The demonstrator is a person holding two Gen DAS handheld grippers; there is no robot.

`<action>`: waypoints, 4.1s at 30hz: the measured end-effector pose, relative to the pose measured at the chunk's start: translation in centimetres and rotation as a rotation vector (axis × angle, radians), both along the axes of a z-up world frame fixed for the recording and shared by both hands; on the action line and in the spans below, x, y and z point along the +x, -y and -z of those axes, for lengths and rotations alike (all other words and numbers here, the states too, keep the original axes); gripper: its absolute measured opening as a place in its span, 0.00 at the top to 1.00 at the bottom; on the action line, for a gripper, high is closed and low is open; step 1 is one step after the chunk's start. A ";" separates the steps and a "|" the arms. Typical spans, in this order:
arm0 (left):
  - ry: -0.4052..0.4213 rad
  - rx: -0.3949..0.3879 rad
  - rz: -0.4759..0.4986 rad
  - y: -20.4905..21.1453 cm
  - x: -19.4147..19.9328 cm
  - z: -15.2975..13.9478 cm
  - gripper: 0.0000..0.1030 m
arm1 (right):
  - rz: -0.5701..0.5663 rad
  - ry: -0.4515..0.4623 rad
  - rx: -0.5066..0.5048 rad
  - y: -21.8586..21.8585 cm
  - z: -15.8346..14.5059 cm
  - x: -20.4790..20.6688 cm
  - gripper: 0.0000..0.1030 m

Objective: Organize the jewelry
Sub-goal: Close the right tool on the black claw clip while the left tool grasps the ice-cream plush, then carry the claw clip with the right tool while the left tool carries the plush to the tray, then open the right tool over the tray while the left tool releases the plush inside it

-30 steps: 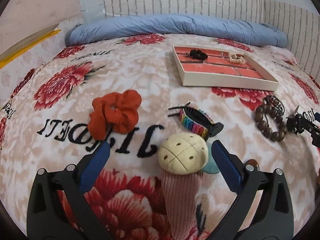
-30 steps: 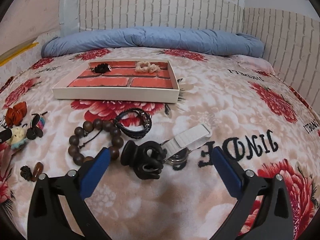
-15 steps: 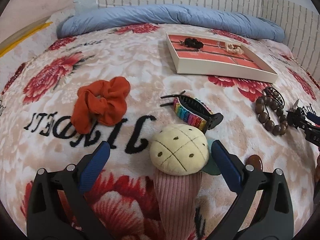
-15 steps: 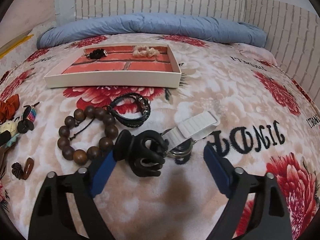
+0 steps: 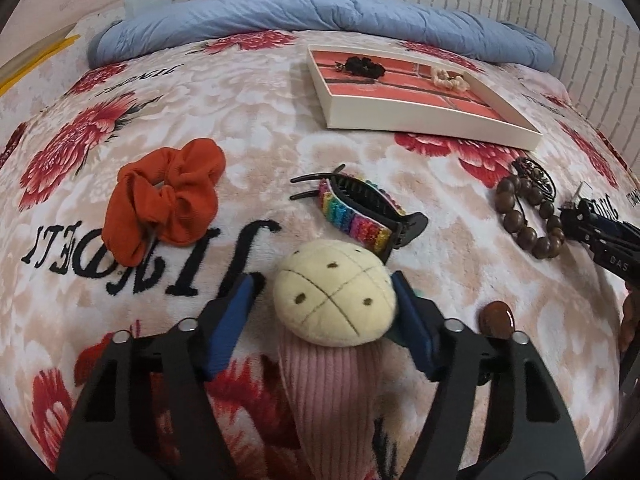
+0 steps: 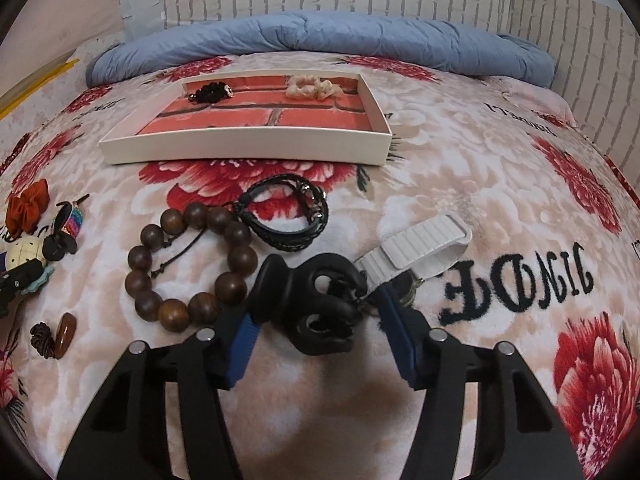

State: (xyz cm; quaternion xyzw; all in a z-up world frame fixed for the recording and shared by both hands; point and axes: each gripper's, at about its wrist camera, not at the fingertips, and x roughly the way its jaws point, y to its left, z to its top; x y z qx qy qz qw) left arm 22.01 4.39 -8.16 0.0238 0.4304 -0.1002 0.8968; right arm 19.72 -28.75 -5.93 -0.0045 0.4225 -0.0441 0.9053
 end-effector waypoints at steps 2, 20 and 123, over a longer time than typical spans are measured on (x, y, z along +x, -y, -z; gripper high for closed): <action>-0.002 -0.007 0.008 0.1 0.0 0.0 0.43 | -0.003 0.002 0.000 -0.1 0.0 0.0 0.48; -0.017 -0.100 0.003 -1.2 -0.2 0.0 0.52 | -0.014 0.025 0.045 0.5 -0.3 -0.4 0.56; -0.168 -0.102 -0.004 9.8 37.0 -2.1 0.30 | -0.058 -0.150 0.049 4.4 -0.4 34.2 0.42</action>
